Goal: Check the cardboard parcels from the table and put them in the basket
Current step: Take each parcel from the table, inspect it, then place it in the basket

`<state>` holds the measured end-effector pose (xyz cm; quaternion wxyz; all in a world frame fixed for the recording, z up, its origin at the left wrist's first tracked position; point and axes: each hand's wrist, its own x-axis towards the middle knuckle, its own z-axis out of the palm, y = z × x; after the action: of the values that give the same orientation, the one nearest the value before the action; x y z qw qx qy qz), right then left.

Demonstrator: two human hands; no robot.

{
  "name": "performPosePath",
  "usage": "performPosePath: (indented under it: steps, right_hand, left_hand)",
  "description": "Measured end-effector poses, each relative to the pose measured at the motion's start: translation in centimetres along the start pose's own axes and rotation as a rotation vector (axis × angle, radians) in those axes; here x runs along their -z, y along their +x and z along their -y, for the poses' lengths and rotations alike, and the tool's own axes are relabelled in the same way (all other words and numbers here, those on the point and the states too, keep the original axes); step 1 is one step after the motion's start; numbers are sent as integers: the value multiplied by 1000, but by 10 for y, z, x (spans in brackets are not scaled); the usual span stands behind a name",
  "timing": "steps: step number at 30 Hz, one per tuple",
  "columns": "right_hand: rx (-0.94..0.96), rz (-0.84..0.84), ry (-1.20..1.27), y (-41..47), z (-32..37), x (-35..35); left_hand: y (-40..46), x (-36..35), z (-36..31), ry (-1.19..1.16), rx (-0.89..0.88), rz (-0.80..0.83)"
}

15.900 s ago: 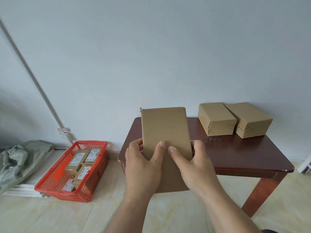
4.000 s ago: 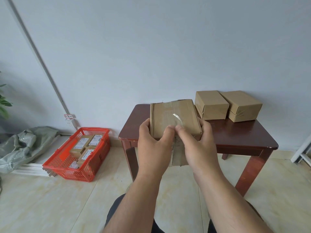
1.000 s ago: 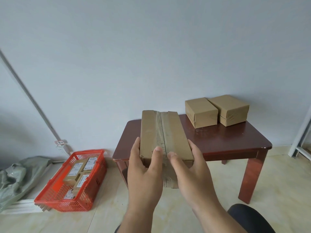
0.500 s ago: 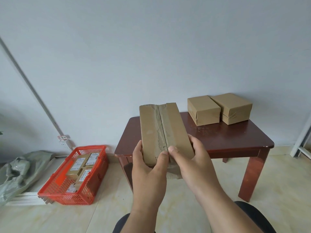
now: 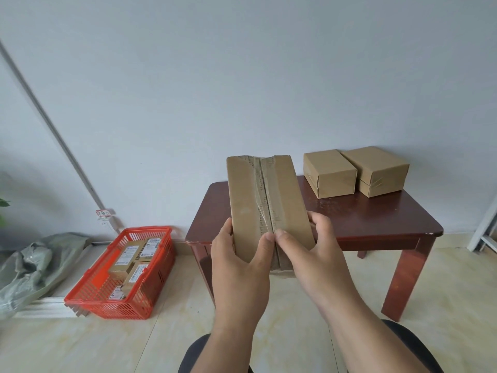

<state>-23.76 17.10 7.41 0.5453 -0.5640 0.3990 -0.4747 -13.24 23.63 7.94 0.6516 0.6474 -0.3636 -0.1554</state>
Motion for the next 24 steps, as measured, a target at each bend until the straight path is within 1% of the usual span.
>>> performPosePath:
  steps: [6,11,14,24]
  right_hand:
    - [22,-55,-27,-2,-6,-3]
    - [57,3,-73,-11,-13,-6]
    - [58,12,-70,-6,-13,-7]
    - [26,-74,-147,10,-17,-7]
  left_hand:
    - [0,2,5,-8,7,-29]
    - [15,8,3,27,-19,-83]
    - [16,8,4,50,-29,-67]
    - [3,6,9,127,-30,-27]
